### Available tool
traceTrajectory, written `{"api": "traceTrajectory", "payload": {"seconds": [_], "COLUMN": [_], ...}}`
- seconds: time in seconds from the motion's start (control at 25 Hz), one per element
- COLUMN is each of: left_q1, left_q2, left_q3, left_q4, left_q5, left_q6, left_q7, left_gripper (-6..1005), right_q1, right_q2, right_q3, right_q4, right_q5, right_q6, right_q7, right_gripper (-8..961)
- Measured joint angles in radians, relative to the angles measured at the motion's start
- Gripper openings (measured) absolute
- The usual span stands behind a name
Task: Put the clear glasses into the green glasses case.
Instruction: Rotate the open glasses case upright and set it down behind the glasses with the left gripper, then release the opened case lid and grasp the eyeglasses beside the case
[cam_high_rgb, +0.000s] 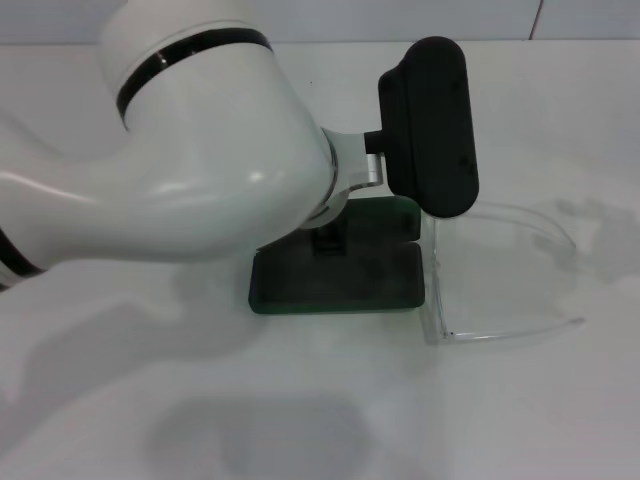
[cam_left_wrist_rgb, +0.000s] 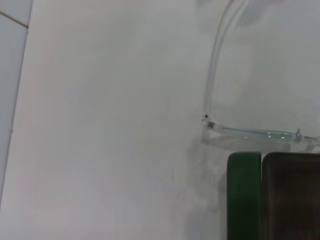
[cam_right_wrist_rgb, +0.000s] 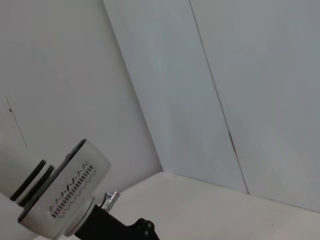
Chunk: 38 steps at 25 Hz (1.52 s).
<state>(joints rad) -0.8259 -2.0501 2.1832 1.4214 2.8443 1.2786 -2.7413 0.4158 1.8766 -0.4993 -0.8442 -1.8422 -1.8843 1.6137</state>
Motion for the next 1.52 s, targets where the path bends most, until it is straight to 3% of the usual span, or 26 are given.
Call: {"api": "traceTrajectory", "payload": {"seconds": [0.44,0.88,1.0,1.24,1.4,1.44,1.48,1.52], "left_q1": [-0.014,-0.011,0.007,0.123,0.212,0.212,0.249,0.255], "left_q2": [0.000,0.002,0.002,-0.039,-0.042,-0.042,-0.039,-0.038], "left_q3": [0.007,-0.017,-0.058,-0.289,-0.509,-0.509,-0.754,-0.808], "left_q4": [0.004,0.055,0.107,0.323,0.511,0.511,0.562,0.559], "left_q5": [0.000,-0.002,-0.004,-0.010,-0.128,-0.128,-0.388,-0.462], "left_q6": [0.010,0.065,0.099,0.171,0.164,0.164,0.160,0.161], "left_q7": [0.003,0.008,0.031,0.171,0.252,0.252,0.342,0.365], "left_gripper": [179,483,481,476,473,473,472,471], "right_q1": [-0.001,0.005,0.006,0.019,0.039,0.044,0.048,0.048], "right_q2": [-0.004,-0.004,-0.004,-0.004,-0.006,-0.006,-0.006,-0.006], "right_q3": [0.008,0.019,0.019,0.013,-0.028,-0.040,-0.054,-0.054], "right_q4": [0.001,0.002,0.002,0.001,-0.021,-0.031,-0.043,-0.043], "right_q5": [0.001,0.002,0.002,-0.003,-0.017,-0.020,-0.023,-0.023], "right_q6": [0.000,0.002,0.005,0.009,0.005,0.004,0.004,0.004], "right_q7": [0.000,0.000,0.000,0.000,0.007,0.012,0.017,0.017], "right_gripper": [677,676,676,677,676,676,676,676]}}
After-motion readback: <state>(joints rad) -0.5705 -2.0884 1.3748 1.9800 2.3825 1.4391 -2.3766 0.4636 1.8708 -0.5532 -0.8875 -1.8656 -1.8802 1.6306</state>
